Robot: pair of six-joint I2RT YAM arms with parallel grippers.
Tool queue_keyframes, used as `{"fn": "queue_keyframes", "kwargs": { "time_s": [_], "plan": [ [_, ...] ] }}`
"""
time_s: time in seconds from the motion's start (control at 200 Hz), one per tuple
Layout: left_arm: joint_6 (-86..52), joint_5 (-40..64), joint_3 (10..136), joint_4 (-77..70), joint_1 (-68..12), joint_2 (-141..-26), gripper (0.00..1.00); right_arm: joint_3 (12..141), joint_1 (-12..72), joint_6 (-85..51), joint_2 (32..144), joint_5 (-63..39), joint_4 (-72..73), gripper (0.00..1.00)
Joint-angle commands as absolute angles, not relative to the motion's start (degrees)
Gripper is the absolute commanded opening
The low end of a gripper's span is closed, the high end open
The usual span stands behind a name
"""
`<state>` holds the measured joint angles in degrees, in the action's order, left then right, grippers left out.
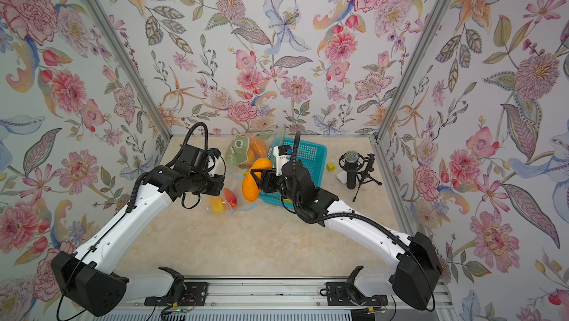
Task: Place the mango in a zip-top bag and seal the zipper
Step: Place the mango in the zipper food storage bag.
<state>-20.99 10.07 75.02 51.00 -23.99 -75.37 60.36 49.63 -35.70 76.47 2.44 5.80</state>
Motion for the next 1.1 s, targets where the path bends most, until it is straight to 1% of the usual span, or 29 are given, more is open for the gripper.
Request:
{"fn": "queue_keyframes", "kwargs": {
  "time_s": [0.0, 0.115, 0.355, 0.395, 0.505, 0.58, 0.626, 0.696, 0.841, 1.001, 1.096],
  "plan": [
    [-21.7, 11.4, 77.2, 51.7, -23.5, -75.6, 0.00, 58.8, 51.5, -32.6, 78.3, 7.7, 15.7, 0.59],
    [-21.7, 11.5, 77.8, 52.0, -23.5, -75.4, 0.00, 59.1, 52.9, -32.4, 81.5, 7.9, 20.4, 0.60],
    [-22.0, 11.9, 79.1, 52.0, -23.4, -74.8, 0.00, 63.3, 55.3, -30.2, 88.7, 8.3, 20.2, 0.62],
    [-21.9, 11.6, 79.3, 52.2, -23.4, -74.8, 0.00, 64.1, 55.4, -30.0, 89.5, 8.1, 19.9, 0.65],
    [-21.8, 11.2, 79.4, 52.4, -23.1, -74.6, 0.00, 66.5, 55.6, -29.8, 91.0, 7.1, 17.8, 0.82],
    [-21.8, 11.3, 79.5, 52.4, -22.7, -74.4, 0.00, 66.7, 55.5, -29.3, 90.8, 6.4, 17.7, 0.85],
    [-21.8, 11.3, 79.5, 52.3, -22.6, -74.3, 0.00, 66.5, 55.5, -29.2, 90.4, 6.5, 17.4, 0.90],
    [-21.9, 11.5, 79.5, 52.1, -22.3, -74.0, 0.00, 65.9, 55.2, -29.2, 89.6, 6.4, 17.3, 0.90],
    [-21.9, 11.5, 79.6, 52.0, -21.5, -73.7, 0.00, 65.2, 54.2, -28.8, 86.2, 6.8, 14.5, 0.86],
    [-21.8, 11.6, 79.3, 51.9, -21.2, -73.5, 0.00, 67.9, 49.4, -28.9, 83.0, 5.1, 0.7, 0.84],
    [-21.6, 11.7, 78.2, 51.5, -21.2, -73.3, 0.00, 71.3, 44.2, -26.4, 82.6, 1.1, -10.6, 0.86]
  ]
}}
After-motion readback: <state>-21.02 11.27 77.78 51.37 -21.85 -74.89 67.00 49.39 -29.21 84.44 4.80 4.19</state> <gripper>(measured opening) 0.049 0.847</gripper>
